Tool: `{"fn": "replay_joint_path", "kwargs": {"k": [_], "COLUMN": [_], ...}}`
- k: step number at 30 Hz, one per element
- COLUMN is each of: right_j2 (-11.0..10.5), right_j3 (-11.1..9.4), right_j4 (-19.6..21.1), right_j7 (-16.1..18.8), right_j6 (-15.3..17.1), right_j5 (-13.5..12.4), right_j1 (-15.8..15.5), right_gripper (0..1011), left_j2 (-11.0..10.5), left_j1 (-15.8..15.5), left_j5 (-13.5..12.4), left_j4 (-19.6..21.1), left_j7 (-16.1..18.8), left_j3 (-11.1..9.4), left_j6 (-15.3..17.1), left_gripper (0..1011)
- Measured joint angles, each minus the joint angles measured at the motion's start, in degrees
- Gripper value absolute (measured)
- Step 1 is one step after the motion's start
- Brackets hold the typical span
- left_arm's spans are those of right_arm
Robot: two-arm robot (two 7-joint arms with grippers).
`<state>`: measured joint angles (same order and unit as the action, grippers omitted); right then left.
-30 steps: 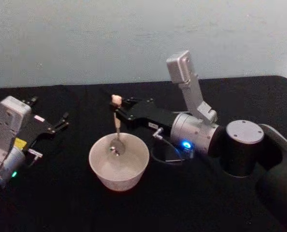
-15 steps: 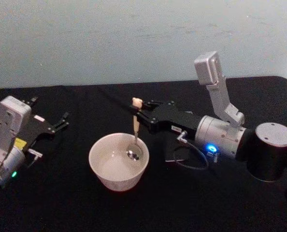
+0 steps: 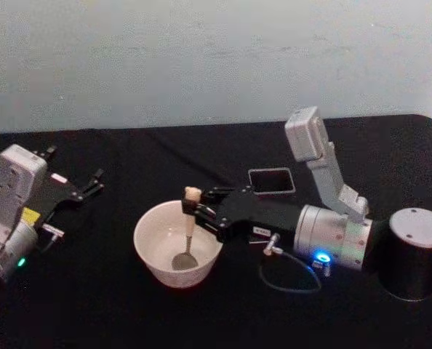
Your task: Pick up the stirring spoon with one hand, stir inside the cup, then place it back in its original position.
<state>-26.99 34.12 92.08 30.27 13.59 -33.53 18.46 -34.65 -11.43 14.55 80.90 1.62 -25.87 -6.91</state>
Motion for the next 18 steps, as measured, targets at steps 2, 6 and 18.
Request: {"fn": "replay_joint_path", "kwargs": {"k": [2,6,18], "right_j2": [0.2,1.4,7.1], "right_j3": [0.5,1.5,1.8], "right_j4": [0.0,-0.8,-7.5], "right_j7": [0.0,-0.4,-3.8], "right_j6": [-0.2,-0.7,-1.9], "right_j5": [0.1,0.7,3.1], "right_j1": [0.2,1.1,5.2], "right_gripper": [225,224,225], "left_j2": [0.0,0.0,0.0], "left_j1": [0.0,0.0,0.0], "left_j5": [0.0,0.0,0.0], "left_j4": [0.0,0.0,0.0], "left_j7": [0.0,0.0,0.0], "left_j3": [0.0,0.0,0.0], "left_j6": [0.0,0.0,0.0], "left_gripper": [1001,1001,1001]}}
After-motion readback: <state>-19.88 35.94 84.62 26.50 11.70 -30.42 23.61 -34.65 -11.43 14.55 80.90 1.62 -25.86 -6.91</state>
